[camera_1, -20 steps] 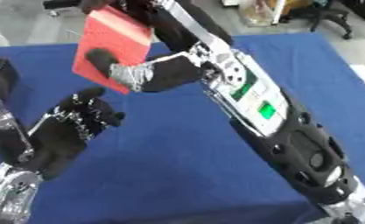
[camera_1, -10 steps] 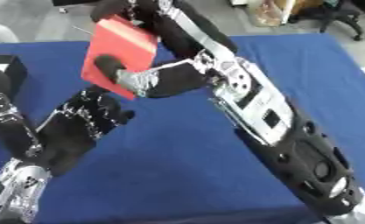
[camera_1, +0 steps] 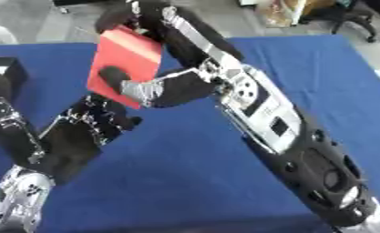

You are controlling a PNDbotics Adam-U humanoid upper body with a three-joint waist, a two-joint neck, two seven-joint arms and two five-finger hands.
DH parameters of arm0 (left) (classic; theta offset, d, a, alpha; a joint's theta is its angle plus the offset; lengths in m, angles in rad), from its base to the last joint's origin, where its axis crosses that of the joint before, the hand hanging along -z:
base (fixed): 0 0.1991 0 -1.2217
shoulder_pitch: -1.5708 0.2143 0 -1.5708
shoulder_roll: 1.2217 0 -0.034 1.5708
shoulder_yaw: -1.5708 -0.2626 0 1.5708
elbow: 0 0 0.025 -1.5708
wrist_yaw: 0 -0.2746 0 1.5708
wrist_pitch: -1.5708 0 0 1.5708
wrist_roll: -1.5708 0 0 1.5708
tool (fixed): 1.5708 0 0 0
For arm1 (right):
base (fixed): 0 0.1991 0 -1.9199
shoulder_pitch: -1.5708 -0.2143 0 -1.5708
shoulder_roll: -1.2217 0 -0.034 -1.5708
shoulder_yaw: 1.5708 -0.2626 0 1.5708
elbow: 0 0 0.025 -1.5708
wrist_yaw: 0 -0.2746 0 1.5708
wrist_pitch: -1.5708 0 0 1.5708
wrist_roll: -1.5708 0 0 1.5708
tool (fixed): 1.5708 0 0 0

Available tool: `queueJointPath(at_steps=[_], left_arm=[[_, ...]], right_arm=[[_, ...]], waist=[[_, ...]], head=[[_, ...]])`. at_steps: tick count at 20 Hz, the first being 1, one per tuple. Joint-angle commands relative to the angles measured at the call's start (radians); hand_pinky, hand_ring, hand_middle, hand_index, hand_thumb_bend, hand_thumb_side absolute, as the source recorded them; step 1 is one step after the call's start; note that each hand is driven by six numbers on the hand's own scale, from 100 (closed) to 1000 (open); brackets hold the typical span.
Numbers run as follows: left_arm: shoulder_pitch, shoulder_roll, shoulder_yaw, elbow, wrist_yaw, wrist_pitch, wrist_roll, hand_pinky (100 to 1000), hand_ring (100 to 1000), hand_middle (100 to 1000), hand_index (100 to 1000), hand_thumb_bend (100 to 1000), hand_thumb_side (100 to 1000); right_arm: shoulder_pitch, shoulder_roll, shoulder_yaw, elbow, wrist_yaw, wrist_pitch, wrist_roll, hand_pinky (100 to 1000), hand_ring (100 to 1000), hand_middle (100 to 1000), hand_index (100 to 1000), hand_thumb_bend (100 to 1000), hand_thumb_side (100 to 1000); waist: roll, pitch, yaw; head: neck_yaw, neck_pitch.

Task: Pick up the objects with one hand, pass them to the other hand, and then place them into the box on the other side of the table.

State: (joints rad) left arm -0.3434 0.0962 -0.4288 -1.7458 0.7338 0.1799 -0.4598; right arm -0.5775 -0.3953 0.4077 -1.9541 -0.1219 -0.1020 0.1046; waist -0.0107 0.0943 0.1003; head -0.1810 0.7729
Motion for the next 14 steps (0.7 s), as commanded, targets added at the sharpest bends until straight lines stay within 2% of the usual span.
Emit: queueJointPath(at_steps=[1,3,14], left_arm=[[-0.006,0.001,0.006,-0.004,0.007,-0.002,0.002,979,684,660,862,679,1000],[-0.002,0.003,0.008,0.0,-0.002,-0.003,0.006,981,684,664,861,647,1000],[-0.005,-0.001,0.004,0.016,-0.069,0.002,0.035,985,685,674,858,597,1000]], right_arm=[[-0.006,-0.019,-0.004,-0.006,0.017,-0.009,-0.003,377,596,686,612,100,100],[-0.003,-0.018,-0.003,-0.004,0.026,-0.01,-0.007,378,597,686,612,100,100],[-0.01,-0.011,0.002,0.005,0.043,-0.027,-0.008,380,597,684,612,100,100]], waist=[[0.001,-0.008,-0.002],[0.002,-0.007,-0.003],[0.002,-0.008,0.002]], head=[[0.005,-0.003],[0.005,-0.003],[0.0,-0.003]])
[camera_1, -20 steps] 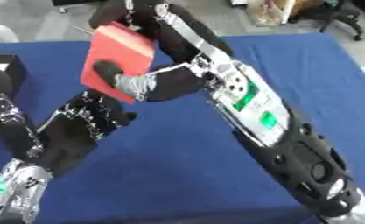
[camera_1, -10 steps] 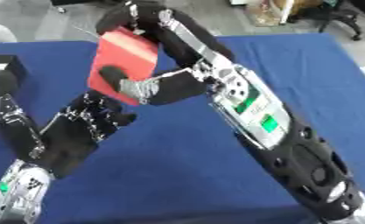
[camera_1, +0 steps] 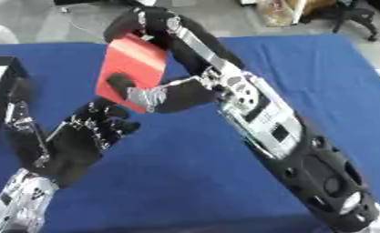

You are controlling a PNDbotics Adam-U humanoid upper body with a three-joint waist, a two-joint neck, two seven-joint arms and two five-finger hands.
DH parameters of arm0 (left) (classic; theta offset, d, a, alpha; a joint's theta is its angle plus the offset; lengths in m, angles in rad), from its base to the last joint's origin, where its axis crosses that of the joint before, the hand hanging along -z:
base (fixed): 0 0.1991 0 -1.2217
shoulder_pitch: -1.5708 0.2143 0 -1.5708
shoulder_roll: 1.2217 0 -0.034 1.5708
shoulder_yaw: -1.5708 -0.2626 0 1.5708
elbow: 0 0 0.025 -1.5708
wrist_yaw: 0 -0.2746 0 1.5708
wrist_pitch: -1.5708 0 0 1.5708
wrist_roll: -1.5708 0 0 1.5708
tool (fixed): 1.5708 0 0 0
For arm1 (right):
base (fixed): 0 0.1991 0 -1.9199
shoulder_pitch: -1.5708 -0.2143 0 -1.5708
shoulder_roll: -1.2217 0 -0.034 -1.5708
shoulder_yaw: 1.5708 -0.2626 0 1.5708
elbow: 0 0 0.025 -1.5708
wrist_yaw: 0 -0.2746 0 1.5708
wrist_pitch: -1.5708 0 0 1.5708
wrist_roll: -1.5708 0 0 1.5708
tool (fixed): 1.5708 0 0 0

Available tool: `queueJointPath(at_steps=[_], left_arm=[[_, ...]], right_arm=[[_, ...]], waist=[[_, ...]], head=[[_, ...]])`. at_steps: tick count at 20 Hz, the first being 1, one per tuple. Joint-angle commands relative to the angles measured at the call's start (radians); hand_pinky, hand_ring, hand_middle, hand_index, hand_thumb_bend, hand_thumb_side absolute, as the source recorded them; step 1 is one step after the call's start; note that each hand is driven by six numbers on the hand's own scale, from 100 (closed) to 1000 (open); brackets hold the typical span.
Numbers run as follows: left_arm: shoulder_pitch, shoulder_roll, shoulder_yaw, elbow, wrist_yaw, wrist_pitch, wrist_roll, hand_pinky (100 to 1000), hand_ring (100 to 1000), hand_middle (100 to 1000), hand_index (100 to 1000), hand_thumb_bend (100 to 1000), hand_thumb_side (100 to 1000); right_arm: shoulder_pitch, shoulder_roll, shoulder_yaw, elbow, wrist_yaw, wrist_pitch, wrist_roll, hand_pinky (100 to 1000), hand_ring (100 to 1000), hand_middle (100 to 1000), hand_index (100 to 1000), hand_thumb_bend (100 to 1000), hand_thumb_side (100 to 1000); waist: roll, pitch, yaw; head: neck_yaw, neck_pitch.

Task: Pick up the objects with one hand, pass them to the other hand, and then place them into the box on the other side of the table.

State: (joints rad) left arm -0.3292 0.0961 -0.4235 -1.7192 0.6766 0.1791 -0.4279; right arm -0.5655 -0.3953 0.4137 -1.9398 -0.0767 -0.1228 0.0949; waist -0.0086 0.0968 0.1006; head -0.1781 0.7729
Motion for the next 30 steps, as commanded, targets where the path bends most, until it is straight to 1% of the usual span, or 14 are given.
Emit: queueJointPath(at_steps=[1,10,18,25,30], left_arm=[[-0.023,-0.002,-0.004,-0.009,-0.016,0.006,0.004,986,684,673,858,586,1000],[-0.059,-0.021,-0.039,0.015,-0.044,0.032,-0.004,988,680,667,851,552,1000],[-0.104,-0.043,-0.08,0.029,-0.062,0.067,-0.045,1000,683,669,855,537,1000],[-0.134,-0.054,-0.112,0.03,-0.071,0.083,-0.036,1000,681,667,854,531,1000],[-0.147,-0.059,-0.119,0.029,-0.067,0.089,-0.034,1000,678,657,853,530,1000]], right_arm=[[-0.026,-0.01,-0.002,-0.011,-0.006,-0.005,0.004,380,597,684,613,100,100],[-0.039,0.002,0.01,-0.014,-0.025,0.0,0.014,384,600,687,615,100,100],[-0.041,0.012,0.024,-0.01,-0.034,0.0,0.03,389,608,696,622,100,100],[-0.038,0.019,0.039,-0.002,-0.032,-0.003,0.046,394,616,704,629,100,100],[-0.034,0.02,0.052,0.003,-0.024,-0.007,0.059,399,623,712,636,100,100]], waist=[[0.0,-0.011,0.002],[-0.003,-0.013,0.008],[-0.004,-0.012,0.008],[-0.004,-0.011,0.006],[-0.004,-0.011,0.005]], head=[[-0.005,-0.003],[-0.009,-0.003],[-0.007,-0.003],[-0.004,-0.003],[-0.002,-0.003]])
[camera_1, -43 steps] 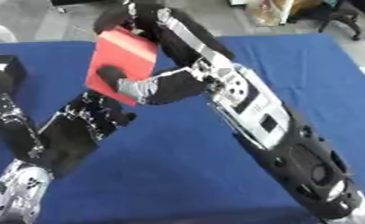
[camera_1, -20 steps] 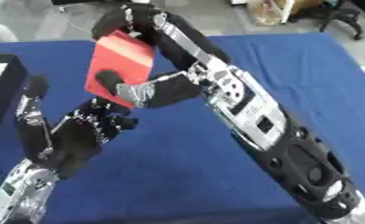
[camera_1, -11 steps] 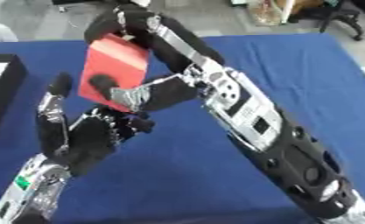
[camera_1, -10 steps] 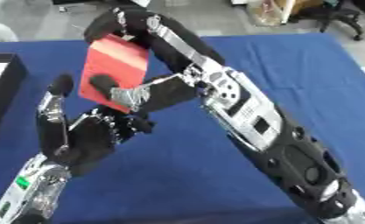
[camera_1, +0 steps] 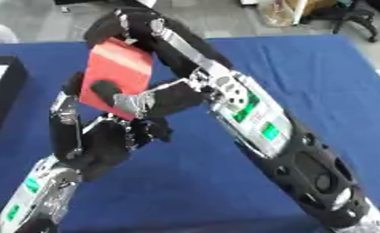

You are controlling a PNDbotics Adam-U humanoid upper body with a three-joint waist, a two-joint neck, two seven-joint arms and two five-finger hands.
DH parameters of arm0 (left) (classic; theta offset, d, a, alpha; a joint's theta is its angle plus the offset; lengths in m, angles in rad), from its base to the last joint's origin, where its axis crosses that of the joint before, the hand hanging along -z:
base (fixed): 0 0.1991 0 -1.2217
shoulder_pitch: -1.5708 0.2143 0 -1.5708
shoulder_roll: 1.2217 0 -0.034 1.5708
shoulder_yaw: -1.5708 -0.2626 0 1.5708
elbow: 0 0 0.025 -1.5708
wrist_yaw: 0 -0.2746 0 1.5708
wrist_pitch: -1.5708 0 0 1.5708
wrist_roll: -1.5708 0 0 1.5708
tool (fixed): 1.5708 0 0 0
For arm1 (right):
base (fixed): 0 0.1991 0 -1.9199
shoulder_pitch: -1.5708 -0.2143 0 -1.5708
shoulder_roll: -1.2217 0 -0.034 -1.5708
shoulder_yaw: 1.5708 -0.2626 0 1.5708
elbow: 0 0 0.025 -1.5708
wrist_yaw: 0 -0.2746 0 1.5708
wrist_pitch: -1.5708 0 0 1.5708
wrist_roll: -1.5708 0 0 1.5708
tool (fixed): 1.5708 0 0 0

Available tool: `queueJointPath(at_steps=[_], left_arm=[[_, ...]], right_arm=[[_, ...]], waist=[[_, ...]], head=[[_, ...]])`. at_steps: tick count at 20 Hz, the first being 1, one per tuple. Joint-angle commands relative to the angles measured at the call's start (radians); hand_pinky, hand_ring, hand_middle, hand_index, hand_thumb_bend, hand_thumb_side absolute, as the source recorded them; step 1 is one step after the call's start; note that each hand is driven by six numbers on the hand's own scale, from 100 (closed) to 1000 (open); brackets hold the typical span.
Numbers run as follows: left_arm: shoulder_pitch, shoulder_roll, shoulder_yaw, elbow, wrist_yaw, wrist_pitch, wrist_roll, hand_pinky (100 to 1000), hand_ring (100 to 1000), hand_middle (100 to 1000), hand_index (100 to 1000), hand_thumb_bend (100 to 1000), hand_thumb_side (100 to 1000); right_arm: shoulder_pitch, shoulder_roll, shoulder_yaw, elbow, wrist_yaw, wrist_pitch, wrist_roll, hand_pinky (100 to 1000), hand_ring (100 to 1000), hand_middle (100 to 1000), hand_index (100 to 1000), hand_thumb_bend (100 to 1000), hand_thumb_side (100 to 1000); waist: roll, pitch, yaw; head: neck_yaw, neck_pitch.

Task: Pick up the objects with one hand, pass them to the other hand, and then place them into the box on the other side of the table.

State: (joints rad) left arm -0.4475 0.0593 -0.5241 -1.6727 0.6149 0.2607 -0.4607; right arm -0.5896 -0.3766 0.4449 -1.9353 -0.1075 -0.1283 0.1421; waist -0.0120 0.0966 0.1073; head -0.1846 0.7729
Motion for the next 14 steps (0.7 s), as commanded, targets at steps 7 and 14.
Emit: queueJointPath(at_steps=[7,14], left_arm=[[-0.028,-0.025,-0.018,-0.008,0.02,0.006,0.004,988,650,612,833,530,1000],[-0.026,-0.028,-0.015,-0.005,0.042,0.004,0.014,979,611,568,805,484,1000]], right_arm=[[-0.002,-0.001,0.033,0.008,0.024,-0.012,0.034,411,636,726,647,100,100],[0.002,0.0,0.042,0.014,0.035,-0.013,0.088,438,667,756,677,115,100]], waist=[[0.0,-0.011,-0.004],[0.001,-0.01,-0.008]], head=[[0.006,-0.003],[0.007,-0.003]])
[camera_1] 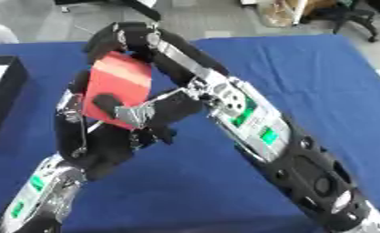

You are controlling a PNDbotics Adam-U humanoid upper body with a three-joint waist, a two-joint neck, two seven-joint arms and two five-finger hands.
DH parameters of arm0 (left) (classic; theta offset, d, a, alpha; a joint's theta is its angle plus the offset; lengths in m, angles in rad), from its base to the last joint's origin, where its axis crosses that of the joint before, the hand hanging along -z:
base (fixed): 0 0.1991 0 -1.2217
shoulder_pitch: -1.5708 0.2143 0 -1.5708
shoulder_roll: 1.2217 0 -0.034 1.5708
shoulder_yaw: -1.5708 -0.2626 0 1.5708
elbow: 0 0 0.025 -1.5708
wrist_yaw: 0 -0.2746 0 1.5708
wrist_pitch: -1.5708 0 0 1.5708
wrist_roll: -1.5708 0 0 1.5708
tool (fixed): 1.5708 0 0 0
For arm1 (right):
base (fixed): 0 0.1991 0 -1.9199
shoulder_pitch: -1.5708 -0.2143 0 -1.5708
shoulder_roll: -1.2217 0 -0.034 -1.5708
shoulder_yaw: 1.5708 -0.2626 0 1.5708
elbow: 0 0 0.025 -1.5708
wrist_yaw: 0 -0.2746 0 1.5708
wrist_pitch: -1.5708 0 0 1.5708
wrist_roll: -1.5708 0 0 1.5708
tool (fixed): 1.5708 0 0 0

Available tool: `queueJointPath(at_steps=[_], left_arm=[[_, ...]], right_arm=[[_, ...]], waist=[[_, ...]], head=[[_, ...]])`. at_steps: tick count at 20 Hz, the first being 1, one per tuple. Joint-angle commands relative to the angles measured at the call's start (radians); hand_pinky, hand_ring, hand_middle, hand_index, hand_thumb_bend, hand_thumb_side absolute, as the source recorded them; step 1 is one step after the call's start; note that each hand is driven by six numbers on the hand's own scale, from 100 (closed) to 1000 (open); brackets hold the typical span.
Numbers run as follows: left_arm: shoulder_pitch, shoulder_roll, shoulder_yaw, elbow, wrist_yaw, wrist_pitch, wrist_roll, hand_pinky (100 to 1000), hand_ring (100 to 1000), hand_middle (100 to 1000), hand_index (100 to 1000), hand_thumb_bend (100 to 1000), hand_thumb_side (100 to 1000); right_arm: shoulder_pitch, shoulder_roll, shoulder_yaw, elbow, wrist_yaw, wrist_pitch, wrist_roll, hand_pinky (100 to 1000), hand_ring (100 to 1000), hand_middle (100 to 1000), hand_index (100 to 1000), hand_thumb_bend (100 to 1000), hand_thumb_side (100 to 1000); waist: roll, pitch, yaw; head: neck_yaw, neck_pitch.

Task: Pick up the objects with one hand, pass them to the other hand, and then place them into the box on the other side of the table.

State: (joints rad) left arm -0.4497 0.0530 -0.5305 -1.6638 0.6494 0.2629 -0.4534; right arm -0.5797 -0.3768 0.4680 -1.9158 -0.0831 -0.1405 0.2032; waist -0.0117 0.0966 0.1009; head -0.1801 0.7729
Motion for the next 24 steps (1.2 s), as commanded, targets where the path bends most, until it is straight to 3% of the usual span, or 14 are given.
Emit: queueJointPath(at_steps=[1,6,13,17,21,24], left_arm=[[-0.023,-0.023,-0.008,-0.013,0.011,0.001,0.009,978,606,561,800,472,1000],[-0.022,-0.024,-0.009,-0.013,0.027,0.0,0.015,955,544,490,755,360,991],[-0.021,-0.026,-0.01,-0.015,0.048,-0.005,0.016,876,405,322,620,178,860],[-0.021,-0.027,-0.01,-0.012,0.062,-0.011,0.02,844,342,247,549,100,789],[-0.02,-0.029,-0.011,-0.002,0.08,-0.017,0.03,827,320,220,523,100,752],[-0.02,-0.03,-0.012,0.008,0.091,-0.021,0.039,823,317,216,517,100,747]], right_arm=[[-0.008,0.001,0.02,-0.004,0.012,-0.001,0.035,439,669,758,679,114,100],[-0.006,0.004,0.019,0.003,0.015,-0.003,0.054,447,676,764,687,129,100],[-0.003,0.007,0.021,0.014,0.034,-0.008,0.094,523,740,795,748,202,100],[-0.002,0.01,0.022,0.021,0.056,-0.012,0.142,629,822,846,818,293,100],[-0.001,0.012,0.018,0.028,0.081,-0.014,0.179,684,877,879,858,389,100],[0.0,0.012,0.019,0.032,0.103,-0.014,0.217,741,945,922,901,510,224]], waist=[[0.001,-0.01,-0.001],[0.001,-0.01,-0.002],[0.0,-0.009,-0.003],[0.001,-0.009,-0.004],[0.001,-0.009,-0.006],[0.001,-0.009,-0.006]], head=[[0.002,-0.003],[0.002,-0.003],[0.005,-0.003],[0.007,-0.003],[0.008,-0.003],[0.01,-0.003]])
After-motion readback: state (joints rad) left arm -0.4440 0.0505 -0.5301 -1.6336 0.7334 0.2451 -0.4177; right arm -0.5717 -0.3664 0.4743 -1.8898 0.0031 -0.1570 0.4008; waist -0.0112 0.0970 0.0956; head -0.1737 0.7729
